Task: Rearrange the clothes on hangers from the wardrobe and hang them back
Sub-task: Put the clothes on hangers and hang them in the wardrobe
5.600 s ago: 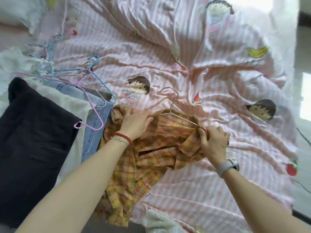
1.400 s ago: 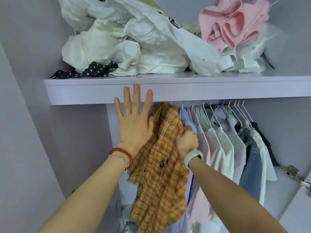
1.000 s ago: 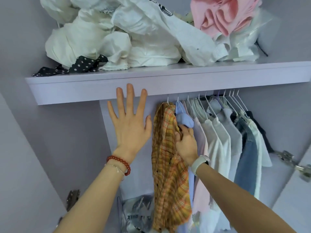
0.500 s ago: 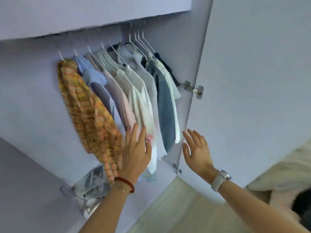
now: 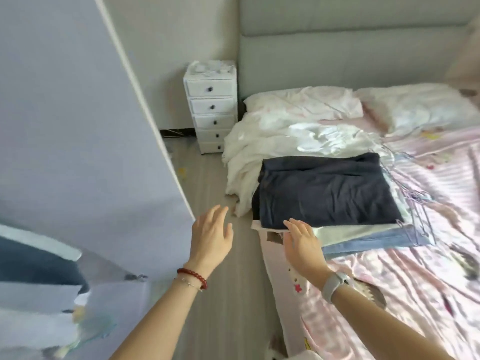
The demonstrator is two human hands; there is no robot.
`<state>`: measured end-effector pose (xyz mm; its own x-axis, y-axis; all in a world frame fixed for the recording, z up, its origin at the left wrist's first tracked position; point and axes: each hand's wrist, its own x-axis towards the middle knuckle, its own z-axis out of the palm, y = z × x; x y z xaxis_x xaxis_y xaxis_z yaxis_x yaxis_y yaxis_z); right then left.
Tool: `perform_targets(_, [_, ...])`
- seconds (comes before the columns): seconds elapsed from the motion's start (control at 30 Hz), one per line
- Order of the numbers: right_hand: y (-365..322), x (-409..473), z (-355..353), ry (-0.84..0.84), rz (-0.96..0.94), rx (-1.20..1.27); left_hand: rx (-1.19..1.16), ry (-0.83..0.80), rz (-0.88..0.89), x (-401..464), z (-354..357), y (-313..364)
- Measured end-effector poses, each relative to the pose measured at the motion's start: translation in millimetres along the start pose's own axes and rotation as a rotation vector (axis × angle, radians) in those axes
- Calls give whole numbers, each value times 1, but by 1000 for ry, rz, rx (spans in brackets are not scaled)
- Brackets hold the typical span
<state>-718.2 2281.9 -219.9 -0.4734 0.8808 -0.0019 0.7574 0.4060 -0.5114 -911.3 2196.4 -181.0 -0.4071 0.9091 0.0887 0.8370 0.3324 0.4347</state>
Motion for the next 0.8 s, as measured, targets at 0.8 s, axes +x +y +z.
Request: perform_targets(0.8, [361,102,-98,279,1273,375,351,-669,615,246,295,253])
